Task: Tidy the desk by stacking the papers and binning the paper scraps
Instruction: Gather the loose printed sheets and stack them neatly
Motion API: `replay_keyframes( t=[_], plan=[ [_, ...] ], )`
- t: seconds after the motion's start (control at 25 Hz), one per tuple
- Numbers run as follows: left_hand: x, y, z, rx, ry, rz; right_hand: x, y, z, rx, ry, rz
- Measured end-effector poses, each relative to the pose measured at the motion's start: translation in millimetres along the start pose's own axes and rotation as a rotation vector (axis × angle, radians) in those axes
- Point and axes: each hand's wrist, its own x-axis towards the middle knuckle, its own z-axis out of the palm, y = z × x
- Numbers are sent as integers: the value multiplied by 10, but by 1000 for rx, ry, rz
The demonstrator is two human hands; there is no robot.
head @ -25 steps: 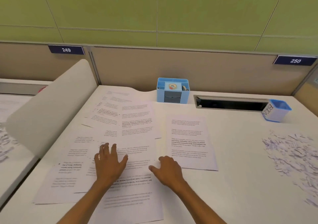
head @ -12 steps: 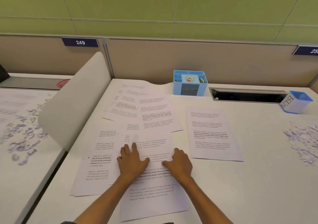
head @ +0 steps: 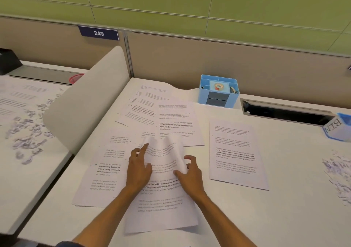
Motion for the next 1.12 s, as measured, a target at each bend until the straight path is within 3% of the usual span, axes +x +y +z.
replay_keyframes(
  t=[0.2, 0.28, 0.44, 0.56, 0.72, 0.96, 1.04, 1.12],
  plan=[
    [142, -121, -159, 118, 11, -91, 79, -10, -17, 193, -63, 30],
    [189, -215, -233, 215, 27, -180, 103, 7, -21, 74, -49, 26],
    [181, -363, -332, 377, 68, -323, 123, -62, -41, -457, -35, -24],
    [172, -406, -336, 555, 48, -248, 90, -121, 23, -524, -68, 10],
    [204, -372, -271, 585, 7, -165, 71, -176, 194, -522, -50, 50],
    [291, -297, -276, 331, -88, -280, 54, -319, 418, -479, 35, 77],
    [332, -289, -346, 90, -90, -301, 53, -357, 451, -485, 43, 96],
    [402, -269, -482, -300, -80, -370, 62, -378, 454, -487, 55, 121]
  ],
)
